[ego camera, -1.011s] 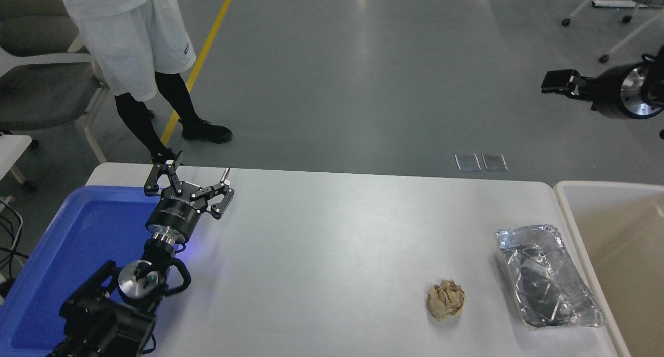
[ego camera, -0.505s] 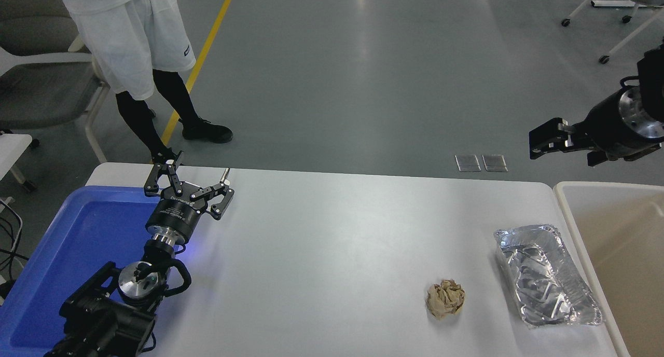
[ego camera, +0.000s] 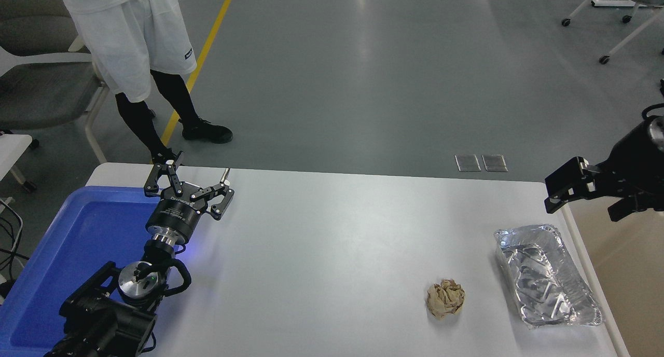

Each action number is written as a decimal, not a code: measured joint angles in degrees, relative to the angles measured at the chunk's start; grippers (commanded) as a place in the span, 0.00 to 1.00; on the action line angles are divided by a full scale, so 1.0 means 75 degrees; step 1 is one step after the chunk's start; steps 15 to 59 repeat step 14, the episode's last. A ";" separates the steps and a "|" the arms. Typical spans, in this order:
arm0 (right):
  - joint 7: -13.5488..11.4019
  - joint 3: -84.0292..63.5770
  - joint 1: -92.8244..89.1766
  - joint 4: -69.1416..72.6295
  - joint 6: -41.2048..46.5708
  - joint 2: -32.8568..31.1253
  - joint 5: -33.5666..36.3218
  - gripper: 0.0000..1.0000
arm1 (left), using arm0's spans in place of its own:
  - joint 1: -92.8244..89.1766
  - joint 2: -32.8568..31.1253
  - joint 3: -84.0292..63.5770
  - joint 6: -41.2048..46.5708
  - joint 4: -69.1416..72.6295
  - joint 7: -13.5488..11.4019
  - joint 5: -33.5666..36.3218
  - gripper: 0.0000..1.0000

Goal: Pick up paper cup place in dustbin

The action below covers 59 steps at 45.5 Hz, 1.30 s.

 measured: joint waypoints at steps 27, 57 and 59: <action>-0.0003 -0.0017 0.0072 0.0071 0.0096 -0.0020 -0.0146 1.00 | 0.0000 0.0000 0.0000 0.0000 0.0000 0.0000 0.0000 0.99; -0.0003 -0.0017 0.0072 0.0071 0.0096 -0.0020 -0.0146 1.00 | 0.0000 0.0000 0.0000 0.0000 0.0000 0.0000 0.0000 0.99; -0.0003 -0.0017 0.0072 0.0071 0.0096 -0.0020 -0.0146 1.00 | 0.0000 0.0000 0.0000 0.0000 0.0000 0.0000 0.0000 0.99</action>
